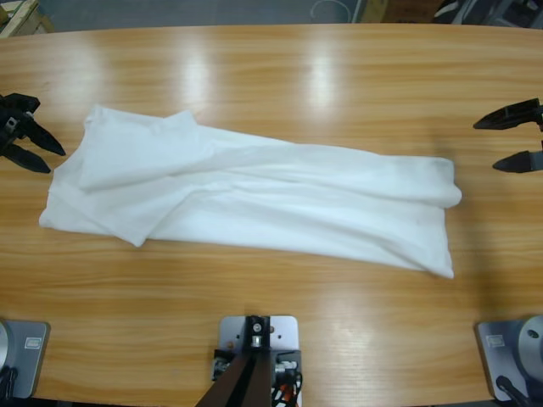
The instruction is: Fold clothes
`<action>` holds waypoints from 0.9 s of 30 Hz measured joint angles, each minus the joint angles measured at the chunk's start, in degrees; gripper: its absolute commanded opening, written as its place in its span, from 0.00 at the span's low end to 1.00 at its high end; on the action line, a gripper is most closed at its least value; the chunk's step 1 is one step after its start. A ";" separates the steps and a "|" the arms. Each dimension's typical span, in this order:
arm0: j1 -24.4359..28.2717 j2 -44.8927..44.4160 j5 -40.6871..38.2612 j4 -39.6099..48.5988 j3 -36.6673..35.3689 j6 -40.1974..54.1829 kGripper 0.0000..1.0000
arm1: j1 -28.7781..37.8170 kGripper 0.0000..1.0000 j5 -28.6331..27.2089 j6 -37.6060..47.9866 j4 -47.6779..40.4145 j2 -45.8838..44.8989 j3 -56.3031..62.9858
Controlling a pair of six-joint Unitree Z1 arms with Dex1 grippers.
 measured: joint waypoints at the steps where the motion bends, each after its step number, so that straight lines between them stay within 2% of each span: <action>1: -0.02 0.00 -0.04 -0.28 0.00 0.09 0.76 | 0.00 1.00 0.00 0.00 0.00 0.00 0.00; 5: -4.53 -0.10 -6.10 -2.37 -0.21 3.53 0.76 | 0.00 1.00 0.33 -0.47 -0.24 0.00 0.00; 8: -10.28 -0.43 -10.82 -3.23 -0.92 6.41 0.76 | 0.79 1.00 1.27 -1.68 -3.34 0.00 -0.01; 10: -12.22 -1.17 -12.31 -3.46 -1.40 7.37 0.76 | 2.02 1.00 1.34 -1.88 -6.35 0.01 0.23; 17: -12.58 -3.52 -12.86 -3.47 -1.20 7.58 0.76 | 3.79 1.00 0.74 0.85 -12.77 4.32 1.35; 22: -12.58 -5.41 -12.86 -3.47 0.19 7.58 0.76 | 6.31 1.00 -7.14 8.32 -16.12 5.84 2.41; 27: -12.58 -7.07 -12.86 -3.47 1.99 7.57 0.76 | 8.72 1.00 -10.24 16.19 -27.13 5.84 9.72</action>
